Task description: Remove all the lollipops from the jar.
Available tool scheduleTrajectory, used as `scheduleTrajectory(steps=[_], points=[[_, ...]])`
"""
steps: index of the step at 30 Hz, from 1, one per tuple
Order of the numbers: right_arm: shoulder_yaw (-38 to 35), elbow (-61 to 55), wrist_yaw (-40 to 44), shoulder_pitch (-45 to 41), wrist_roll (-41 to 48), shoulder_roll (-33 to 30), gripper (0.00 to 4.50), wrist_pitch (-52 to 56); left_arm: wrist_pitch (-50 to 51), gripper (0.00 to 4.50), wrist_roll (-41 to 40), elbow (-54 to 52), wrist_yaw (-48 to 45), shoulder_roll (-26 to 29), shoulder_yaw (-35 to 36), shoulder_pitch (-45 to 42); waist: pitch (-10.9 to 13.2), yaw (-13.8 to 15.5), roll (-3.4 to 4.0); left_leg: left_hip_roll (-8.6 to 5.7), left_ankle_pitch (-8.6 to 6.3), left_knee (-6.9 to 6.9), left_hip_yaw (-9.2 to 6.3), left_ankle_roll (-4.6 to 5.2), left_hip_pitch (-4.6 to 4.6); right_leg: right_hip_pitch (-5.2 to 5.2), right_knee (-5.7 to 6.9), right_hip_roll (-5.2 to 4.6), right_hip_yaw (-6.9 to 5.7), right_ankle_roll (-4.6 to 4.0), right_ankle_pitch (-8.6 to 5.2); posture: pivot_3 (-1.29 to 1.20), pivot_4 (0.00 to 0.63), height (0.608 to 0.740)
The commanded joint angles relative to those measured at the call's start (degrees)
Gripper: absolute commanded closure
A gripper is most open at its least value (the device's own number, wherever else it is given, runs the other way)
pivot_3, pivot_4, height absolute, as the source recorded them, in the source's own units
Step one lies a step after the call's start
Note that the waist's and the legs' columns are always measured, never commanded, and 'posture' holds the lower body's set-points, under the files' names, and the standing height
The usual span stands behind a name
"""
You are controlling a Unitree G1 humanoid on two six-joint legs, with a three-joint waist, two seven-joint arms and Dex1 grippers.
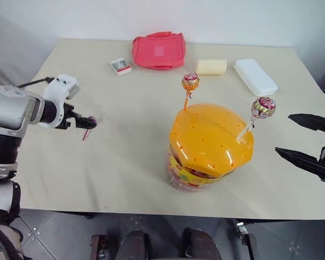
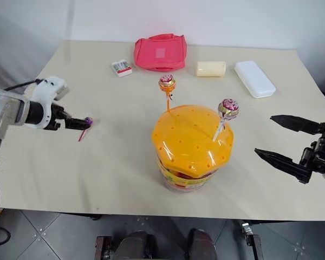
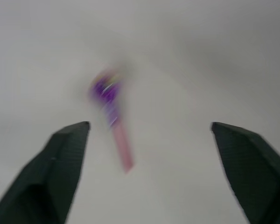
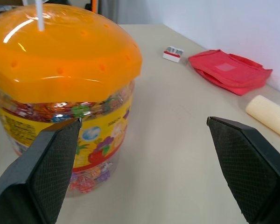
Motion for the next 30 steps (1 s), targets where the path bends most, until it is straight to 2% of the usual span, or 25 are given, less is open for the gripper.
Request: scheduleTrajectory(steps=[1, 3, 8, 10, 12, 16, 23, 27, 30], points=[[-4.3, -1.4, 1.1, 0.6, 3.4, -0.6, 0.0, 1.0, -8.7, 0.02, -4.2, -3.7, -4.8, -2.3, 6.4, -1.8, 0.0, -0.1, 0.0, 0.0, 0.0, 0.0, 0.0, 0.0, 0.0, 0.0, 0.0, 0.0, 0.01, 0.0, 0.0, 0.0, 0.15, 0.74], [-5.0, -2.0, 0.3, 0.7, 4.4, -0.2, 0.0, 1.6, -17.8, 0.02, -6.4, -4.1, -7.4, -6.2, 9.5, -1.3, 0.0, 0.0, 0.0, 0.0, 0.0, 0.0, 0.0, 0.0, 0.01, 0.0, 0.01, 0.0, 0.01, 0.0, 0.0, 0.0, 0.15, 0.74], [-5.7, -3.7, -2.2, 1.4, 4.5, 0.3, 0.0, 2.1, -31.8, 0.02, -13.8, -2.9, -15.1, -17.1, 15.3, -1.1, 0.0, -0.2, 0.0, 0.0, 0.0, 0.06, 0.01, 0.0, 0.0, 0.0, 0.06, -0.01, 0.01, 0.0, 0.0, 0.0, 0.15, 0.74], [-5.8, -4.4, -3.0, 1.6, 4.7, 0.7, 0.0, 2.0, -35.4, 0.02, -15.3, 0.1, -19.3, -21.1, 14.5, -1.6, 0.0, -0.2, 0.0, 0.0, 0.0, 0.07, 0.01, 0.01, 0.01, 0.0, 0.07, -0.01, 0.0, 0.0, 0.0, 0.0, 0.15, 0.74], [-5.9, -4.9, -3.7, 1.9, 4.8, 0.9, 0.0, 2.0, -37.5, 0.02, -15.2, 1.8, -22.3, -22.7, 13.3, -1.7, 0.0, -0.3, 0.0, -0.01, 0.0, 0.08, 0.03, 0.01, 0.0, 0.0, 0.09, -0.01, 0.0, 0.0, 0.0, 0.0, 0.15, 0.74], [-7.4, -7.6, -6.3, 3.7, 4.6, 2.4, 0.0, 1.7, -40.2, 0.02, -16.9, 7.6, -29.8, -30.8, 9.9, -4.5, 0.0, 0.1, -0.01, -0.02, -0.01, 0.1, 0.04, 0.02, 0.0, 0.0, 0.08, -0.01, 0.0, 0.0, 0.0, 0.0, 0.15, 0.74], [-10.8, -11.8, -9.3, 8.4, 5.0, 5.3, 0.0, 1.5, -41.9, 0.02, -16.9, 11.7, -32.8, -35.8, 9.7, -7.9, 0.0, 0.3, -0.01, -0.03, -0.04, 0.22, 0.02, 0.07, -0.07, -0.01, 0.09, -0.02, 0.01, 0.01, 0.01, 0.0, 0.15, 0.74], [-11.6, -13.3, -10.8, 10.2, 5.2, 6.4, 0.0, 1.0, -42.3, 0.81, -16.2, 12.3, -33.4, -36.4, 9.3, -8.4, 0.0, 0.2, -0.01, -0.03, -0.04, 0.23, 0.01, 0.08, -0.07, -0.01, 0.09, -0.02, 0.02, 0.02, 0.01, 0.0, 0.15, 0.74], [-11.8, -14.1, -11.4, 11.0, 5.4, 7.0, 0.0, 0.8, -41.8, 1.77, -16.2, 12.4, -33.5, -36.4, 9.4, -8.8, 0.0, 0.2, 0.0, -0.02, -0.04, 0.23, 0.0, 0.07, -0.07, 0.0, 0.09, -0.02, 0.01, 0.02, 0.01, 0.0, 0.15, 0.74]])
